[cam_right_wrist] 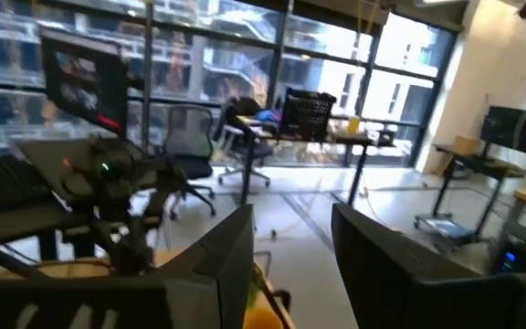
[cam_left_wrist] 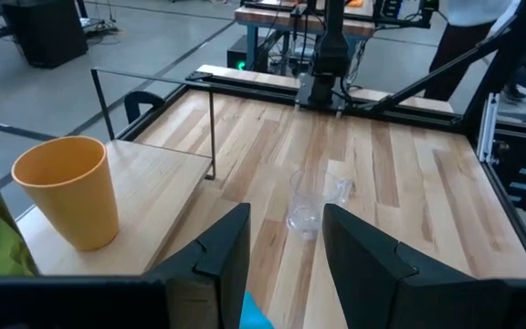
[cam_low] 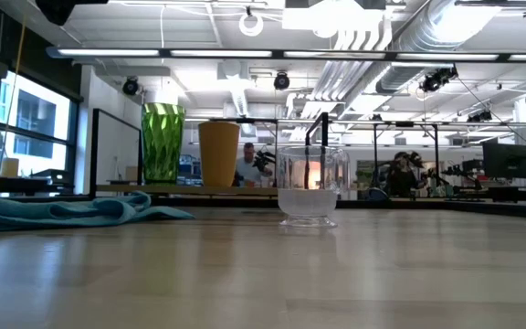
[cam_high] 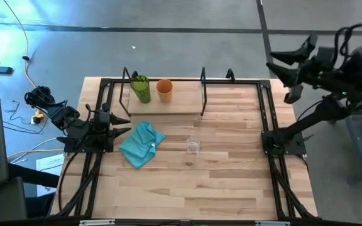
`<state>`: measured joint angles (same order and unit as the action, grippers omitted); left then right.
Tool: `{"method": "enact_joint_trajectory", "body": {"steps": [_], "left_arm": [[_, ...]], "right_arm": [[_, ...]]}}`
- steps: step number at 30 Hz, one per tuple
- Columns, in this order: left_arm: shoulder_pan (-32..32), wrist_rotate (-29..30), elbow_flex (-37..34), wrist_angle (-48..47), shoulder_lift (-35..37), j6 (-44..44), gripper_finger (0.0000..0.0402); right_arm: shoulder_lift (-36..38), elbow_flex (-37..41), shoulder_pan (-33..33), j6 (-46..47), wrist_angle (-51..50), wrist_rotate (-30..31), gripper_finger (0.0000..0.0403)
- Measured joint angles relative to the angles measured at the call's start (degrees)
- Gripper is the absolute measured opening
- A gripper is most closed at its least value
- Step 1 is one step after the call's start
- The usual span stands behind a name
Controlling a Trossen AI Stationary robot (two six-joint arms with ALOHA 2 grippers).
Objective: Stack small to large cups/mugs on shelf
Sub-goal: Put the transparent mug on the shelf
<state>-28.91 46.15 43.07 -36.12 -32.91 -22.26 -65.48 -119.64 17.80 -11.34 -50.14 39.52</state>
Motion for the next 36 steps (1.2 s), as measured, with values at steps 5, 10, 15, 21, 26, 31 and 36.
{"method": "enact_joint_trajectory", "body": {"steps": [5, 10, 15, 21, 26, 31, 36], "left_arm": [[0.02, 0.03, 0.0, 0.55, 0.0, -0.02, 0.0129], [0.01, 0.03, 0.0, 1.74, -0.28, -0.04, 0.0129], [0.0, 0.02, 0.0, 2.96, -1.63, 1.08, 0.0129], [0.01, 0.02, 0.02, 3.17, -3.0, 1.4, 0.0129], [0.01, 0.01, 0.02, 3.19, -3.64, 1.42, 0.0129], [0.0, 0.0, 0.02, 3.22, -3.74, 2.4, 0.0129], [0.02, 0.0, 0.02, 3.32, -3.74, 2.49, 0.0129]], "right_arm": [[11.54, 20.43, -0.04, -2.65, 17.11, -2.58, 0.0142], [20.91, 40.85, -0.04, -5.71, 35.76, -7.16, 0.0142], [24.39, 58.68, -0.04, -7.21, 52.0, -9.55, 0.0142], [24.31, 70.47, -0.04, -5.89, 65.46, -10.73, 0.0142], [23.37, 77.02, -0.04, 3.07, 65.47, -10.83, 0.0142], [22.27, 81.84, -0.01, 11.9, 65.59, -10.86, 0.0142], [20.08, 86.24, -0.02, 21.77, 65.43, -10.48, 0.0142]]}}
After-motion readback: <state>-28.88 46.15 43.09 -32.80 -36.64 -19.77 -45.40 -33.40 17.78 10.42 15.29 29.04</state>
